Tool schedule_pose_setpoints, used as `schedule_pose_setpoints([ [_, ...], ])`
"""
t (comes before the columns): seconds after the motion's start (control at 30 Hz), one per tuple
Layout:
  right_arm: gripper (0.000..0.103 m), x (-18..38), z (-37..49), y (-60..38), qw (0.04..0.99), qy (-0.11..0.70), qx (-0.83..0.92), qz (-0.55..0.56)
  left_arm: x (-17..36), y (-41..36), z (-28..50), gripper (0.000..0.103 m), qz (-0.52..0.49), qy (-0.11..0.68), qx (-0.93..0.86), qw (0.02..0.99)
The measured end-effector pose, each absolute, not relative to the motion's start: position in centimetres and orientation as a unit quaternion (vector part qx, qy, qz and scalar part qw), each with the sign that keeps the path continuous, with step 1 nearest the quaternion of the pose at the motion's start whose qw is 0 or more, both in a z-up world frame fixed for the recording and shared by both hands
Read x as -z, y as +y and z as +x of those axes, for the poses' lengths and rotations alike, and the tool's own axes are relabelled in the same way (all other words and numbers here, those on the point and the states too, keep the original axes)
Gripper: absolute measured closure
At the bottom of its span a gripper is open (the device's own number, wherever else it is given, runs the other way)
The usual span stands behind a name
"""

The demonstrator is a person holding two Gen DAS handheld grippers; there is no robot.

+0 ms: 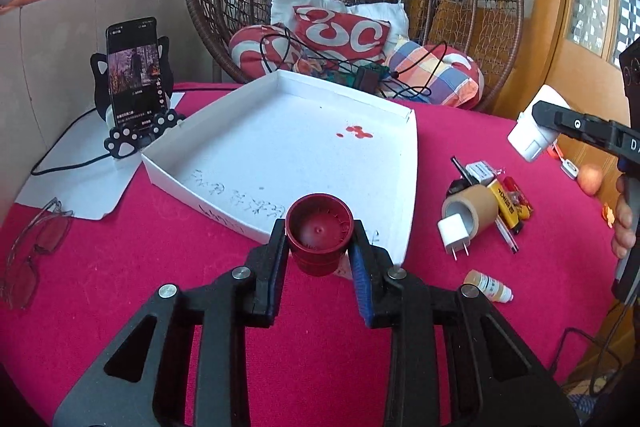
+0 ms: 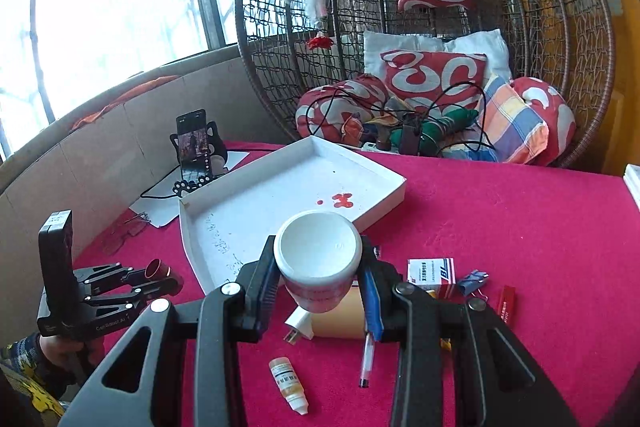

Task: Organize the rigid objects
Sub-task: 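Lower both jars into the white tray and open both grippers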

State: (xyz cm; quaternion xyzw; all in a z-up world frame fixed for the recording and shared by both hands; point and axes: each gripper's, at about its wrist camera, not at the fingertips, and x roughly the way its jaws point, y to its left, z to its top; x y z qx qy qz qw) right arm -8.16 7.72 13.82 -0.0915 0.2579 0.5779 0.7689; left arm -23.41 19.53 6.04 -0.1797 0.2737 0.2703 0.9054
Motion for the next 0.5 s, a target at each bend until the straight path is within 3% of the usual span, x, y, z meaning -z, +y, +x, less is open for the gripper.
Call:
schedule_pose_setpoints([
  [0.3,0.066,-12.2,-8.9,17.1,0.722,0.296,-0.618,-0.094,-6.3,27.4,-19.3,0.071,-0.258,0.249,-0.305,0.882],
  [0.33,0.066,-11.6,-8.9,18.1,0.72,0.302,-0.617,-0.098,-6.0,27.9,-19.2,0.063,-0.267,0.251,-0.318,0.875],
  [0.37,0.066,-11.0,-9.0,18.9,0.718,0.308,-0.616,-0.101,-5.6,28.3,-19.2,0.041,-0.278,0.248,-0.329,0.867],
  [0.43,0.066,-9.8,-9.1,20.1,0.718,0.319,-0.61,-0.106,-4.8,28.8,-20.0,0.01,-0.302,0.231,-0.353,0.855],
  [0.47,0.066,-9.3,-9.2,20.4,0.72,0.322,-0.605,-0.109,-4.6,28.8,-20.5,0.0,-0.31,0.22,-0.363,0.851],
  [0.5,0.066,-8.8,-9.3,20.4,0.722,0.324,-0.601,-0.112,-4.5,28.6,-21.0,0.0,-0.313,0.21,-0.369,0.85],
])
